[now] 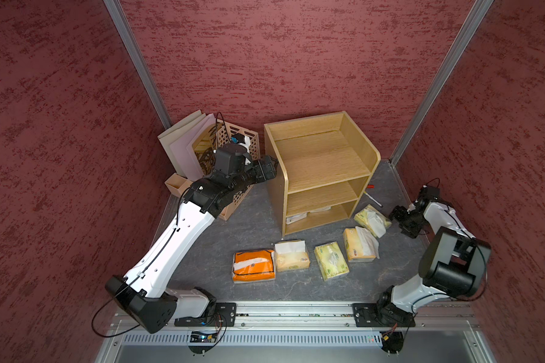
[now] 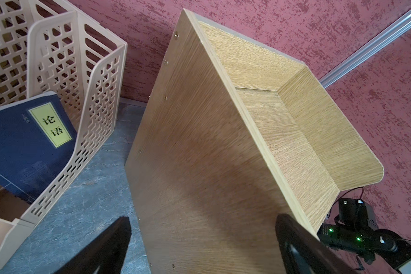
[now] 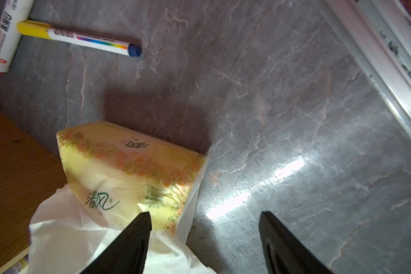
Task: Remove the tissue boxes from the shelf
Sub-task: Adjust the shelf at the center of the board.
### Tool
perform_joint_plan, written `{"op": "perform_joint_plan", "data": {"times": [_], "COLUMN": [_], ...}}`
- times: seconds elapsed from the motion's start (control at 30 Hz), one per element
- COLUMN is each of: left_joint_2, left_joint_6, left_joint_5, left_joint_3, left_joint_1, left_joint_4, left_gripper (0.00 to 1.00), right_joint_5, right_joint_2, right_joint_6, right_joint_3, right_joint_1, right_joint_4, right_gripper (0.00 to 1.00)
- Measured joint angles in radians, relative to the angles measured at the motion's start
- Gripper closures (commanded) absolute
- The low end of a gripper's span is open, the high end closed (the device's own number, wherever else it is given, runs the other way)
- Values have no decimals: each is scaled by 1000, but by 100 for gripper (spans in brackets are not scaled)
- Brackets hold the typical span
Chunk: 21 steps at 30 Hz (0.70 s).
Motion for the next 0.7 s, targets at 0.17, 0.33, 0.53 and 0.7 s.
{"op": "perform_joint_plan", "data": {"times": [0.17, 0.33, 0.53, 0.7], "left_joint_2": [-4, -40, -59, -54], "left_joint_6": [-1, -30, -84, -93], "left_joint_5": [4, 27, 83, 116], "left_joint_3": [-5, -64, -96, -83], "left_joint_1": [-3, 11, 71, 72], "left_joint_4": [3, 47, 76, 76], "left_gripper": [0, 0, 0, 0], "right_joint_5": [-8, -35, -129, -217], "right_joint_2": [-60, -189, -216, -176], "right_joint_6": [16, 28, 43, 86], "right_joint_3": [0, 18, 22, -64], "right_joint_1": [-6, 4, 22, 86], "right_joint_4": [-28, -62, -54, 5], "right_gripper": [34, 60, 81, 82]}}
